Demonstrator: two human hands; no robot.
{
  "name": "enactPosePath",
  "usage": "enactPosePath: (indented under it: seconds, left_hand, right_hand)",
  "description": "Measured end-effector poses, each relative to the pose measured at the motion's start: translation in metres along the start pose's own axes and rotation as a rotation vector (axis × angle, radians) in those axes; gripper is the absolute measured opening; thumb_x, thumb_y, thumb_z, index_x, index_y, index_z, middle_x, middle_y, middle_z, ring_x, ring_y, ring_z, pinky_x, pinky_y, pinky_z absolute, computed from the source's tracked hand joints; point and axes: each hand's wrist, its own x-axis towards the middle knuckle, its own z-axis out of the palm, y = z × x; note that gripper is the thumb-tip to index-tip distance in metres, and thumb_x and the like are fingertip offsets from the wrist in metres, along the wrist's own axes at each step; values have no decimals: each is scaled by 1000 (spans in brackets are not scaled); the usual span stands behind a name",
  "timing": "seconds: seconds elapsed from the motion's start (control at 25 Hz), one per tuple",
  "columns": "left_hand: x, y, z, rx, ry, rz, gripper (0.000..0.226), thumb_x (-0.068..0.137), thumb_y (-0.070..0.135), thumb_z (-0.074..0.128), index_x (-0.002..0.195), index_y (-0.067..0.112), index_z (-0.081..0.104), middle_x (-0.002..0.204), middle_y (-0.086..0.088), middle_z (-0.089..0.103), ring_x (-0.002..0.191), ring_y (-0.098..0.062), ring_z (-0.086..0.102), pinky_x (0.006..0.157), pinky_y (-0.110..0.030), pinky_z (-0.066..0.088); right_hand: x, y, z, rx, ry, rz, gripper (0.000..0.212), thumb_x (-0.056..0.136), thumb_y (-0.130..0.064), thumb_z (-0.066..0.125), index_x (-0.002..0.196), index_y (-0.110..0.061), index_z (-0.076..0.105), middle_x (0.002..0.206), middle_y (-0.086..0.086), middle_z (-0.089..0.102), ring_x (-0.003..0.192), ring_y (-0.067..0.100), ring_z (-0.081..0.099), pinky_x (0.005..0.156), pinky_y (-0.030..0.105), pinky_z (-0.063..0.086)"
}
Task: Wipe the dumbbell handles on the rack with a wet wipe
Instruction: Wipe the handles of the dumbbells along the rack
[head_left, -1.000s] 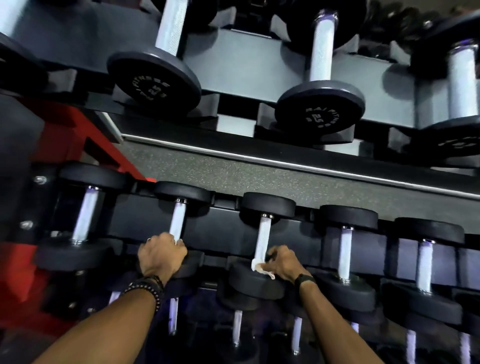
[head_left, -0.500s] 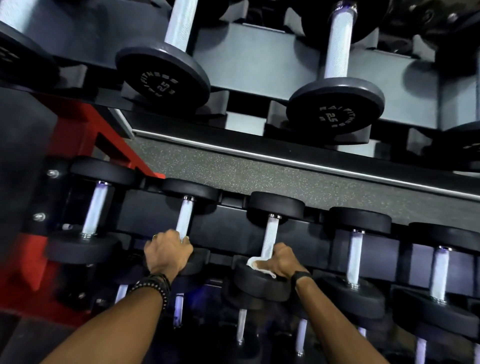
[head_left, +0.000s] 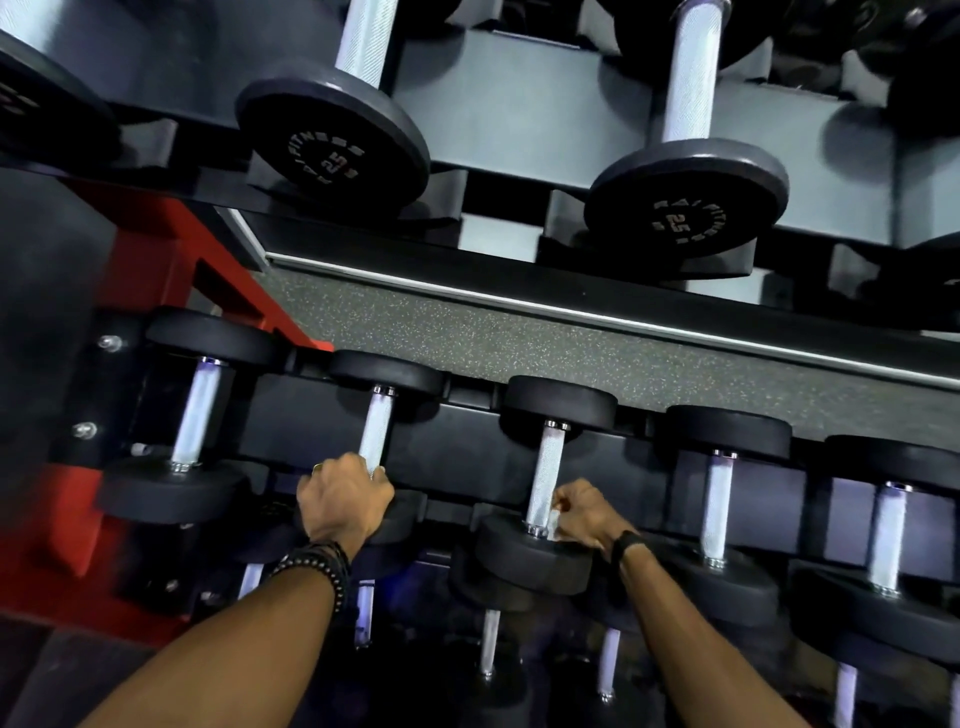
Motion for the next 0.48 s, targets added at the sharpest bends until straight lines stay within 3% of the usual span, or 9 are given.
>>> enactPosePath:
  seconds: [0.12, 0.24, 0.28, 0.32, 0.4, 0.48]
  left_hand:
    - [0, 0, 0, -2, 1, 8, 35, 87, 43, 56, 92, 12, 72, 93, -13, 72, 92, -32, 66, 81, -36, 47]
    - [1, 0, 1, 3, -5, 8, 35, 87, 43, 55, 91, 12, 72, 92, -13, 72, 92, -33, 66, 81, -36, 47]
    - [1, 0, 1, 5, -4, 11, 36, 87, 43, 55, 91, 12, 71, 92, -13, 71, 92, -33, 66, 81, -36, 48]
    - [2, -1, 1, 5, -8, 9, 36, 87, 43, 55, 91, 12, 71, 91, -13, 71, 92, -33, 66, 81, -36, 48]
    - [2, -2, 1, -4, -22, 6, 35, 87, 43, 55, 90, 12, 71, 92, -12, 71, 92, -32, 65, 83, -36, 47]
    - [1, -2, 0, -8, -18, 21, 35, 87, 43, 54, 91, 12, 71, 92, -11, 72, 93, -31, 65, 84, -36, 47]
  right_hand:
    - [3, -8, 14, 221, 44, 53, 16, 69, -11, 73, 61, -12, 59, 59, 0, 62, 54, 9, 54, 48, 20, 41]
    - [-2, -21, 12, 546, 39, 139, 10, 74, 5, 50, 71, -3, 55, 71, 17, 70, 54, 20, 60, 44, 20, 37]
    - [-2, -23, 12, 650, 63, 148, 7, 78, 3, 52, 79, -3, 56, 71, 17, 70, 55, 22, 62, 46, 22, 39]
    - [-3, -25, 13, 719, 58, 158, 8, 83, -7, 61, 88, -2, 57, 73, 17, 70, 59, 23, 65, 49, 24, 43]
    - [-3, -27, 14, 753, 13, 165, 38, 81, -32, 76, 97, -2, 62, 78, 15, 71, 63, 20, 66, 54, 24, 48]
    - [1, -26, 14, 832, -123, 146, 46, 71, -37, 79, 96, 0, 64, 69, 10, 67, 59, 16, 62, 56, 24, 51]
